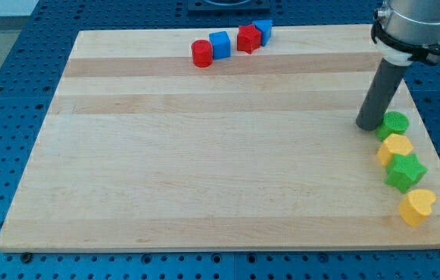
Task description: Point your arm to the top left of red circle
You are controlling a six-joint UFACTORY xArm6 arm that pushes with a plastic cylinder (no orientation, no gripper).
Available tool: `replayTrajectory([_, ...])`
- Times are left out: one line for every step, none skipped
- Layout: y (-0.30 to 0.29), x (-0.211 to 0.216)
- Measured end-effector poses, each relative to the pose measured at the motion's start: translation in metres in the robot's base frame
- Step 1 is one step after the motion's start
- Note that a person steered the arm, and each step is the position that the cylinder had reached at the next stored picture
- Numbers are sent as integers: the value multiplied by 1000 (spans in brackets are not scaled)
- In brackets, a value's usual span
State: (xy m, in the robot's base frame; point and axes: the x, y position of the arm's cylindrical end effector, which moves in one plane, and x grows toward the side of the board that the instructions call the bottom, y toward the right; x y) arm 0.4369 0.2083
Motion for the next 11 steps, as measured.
replayTrajectory([0,-18])
replayTrajectory([-2,-46])
replayTrajectory([-27,-65])
replayTrajectory([-81,-69])
replayTrajectory([-133,-77])
replayTrajectory([-185,-82])
replayTrajectory([-234,-85])
replayTrajectory([-278,-95])
replayTrajectory([-311,-118])
replayTrajectory([-330,-146])
replayTrajectory([-332,-173])
